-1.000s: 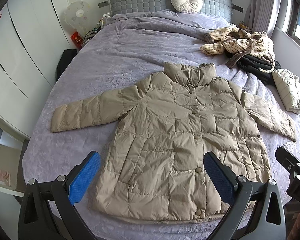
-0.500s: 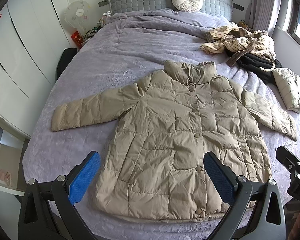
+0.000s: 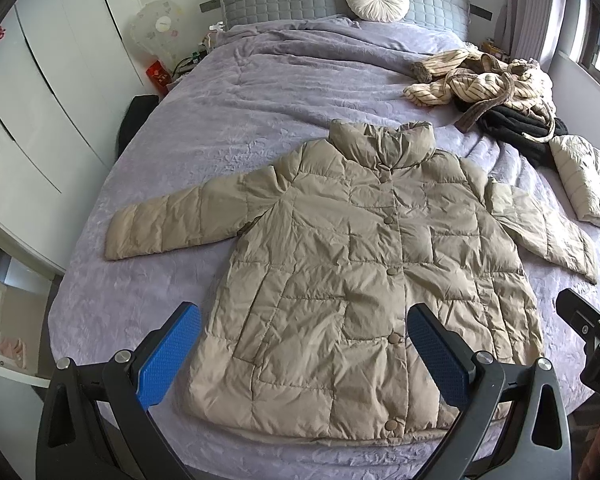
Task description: Fold large clothes
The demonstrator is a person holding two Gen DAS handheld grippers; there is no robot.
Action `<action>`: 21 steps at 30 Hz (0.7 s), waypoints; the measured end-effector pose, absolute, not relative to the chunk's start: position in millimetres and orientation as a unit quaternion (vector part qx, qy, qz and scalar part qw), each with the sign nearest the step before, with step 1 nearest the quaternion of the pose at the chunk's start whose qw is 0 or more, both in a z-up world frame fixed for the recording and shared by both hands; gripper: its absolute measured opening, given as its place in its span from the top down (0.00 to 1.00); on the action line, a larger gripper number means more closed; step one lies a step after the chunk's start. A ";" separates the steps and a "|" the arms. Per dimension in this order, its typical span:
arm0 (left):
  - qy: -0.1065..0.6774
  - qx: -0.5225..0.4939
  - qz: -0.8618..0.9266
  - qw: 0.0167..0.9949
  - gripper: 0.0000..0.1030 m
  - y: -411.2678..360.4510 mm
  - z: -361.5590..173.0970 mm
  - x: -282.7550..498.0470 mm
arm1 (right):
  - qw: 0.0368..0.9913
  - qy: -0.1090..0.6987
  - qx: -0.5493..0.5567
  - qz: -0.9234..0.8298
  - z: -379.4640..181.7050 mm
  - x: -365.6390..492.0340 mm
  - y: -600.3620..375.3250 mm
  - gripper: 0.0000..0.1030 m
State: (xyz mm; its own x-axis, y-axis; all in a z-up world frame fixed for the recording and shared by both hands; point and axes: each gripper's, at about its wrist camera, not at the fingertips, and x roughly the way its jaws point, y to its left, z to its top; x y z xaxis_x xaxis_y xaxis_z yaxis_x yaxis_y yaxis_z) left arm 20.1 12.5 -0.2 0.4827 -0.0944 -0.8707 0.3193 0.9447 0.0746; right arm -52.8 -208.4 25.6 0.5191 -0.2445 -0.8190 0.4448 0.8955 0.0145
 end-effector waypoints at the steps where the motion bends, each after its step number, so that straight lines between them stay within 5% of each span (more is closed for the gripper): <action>1: 0.494 0.115 -0.120 0.854 0.00 11.8 -0.1 20.1 | 0.865 0.447 0.112 -0.198 24.9 -52.6 -206.7 0.00; 15: 0.516 0.086 -0.080 0.849 0.00 2.3 3.3 15.9 | 0.808 0.564 0.126 -0.114 10.8 -45.4 -221.8 0.00; 21: 0.538 0.031 -0.068 0.840 0.00 38.5 -17.2 31.4 | 0.821 0.554 0.107 -0.089 -11.4 -28.1 -209.3 0.00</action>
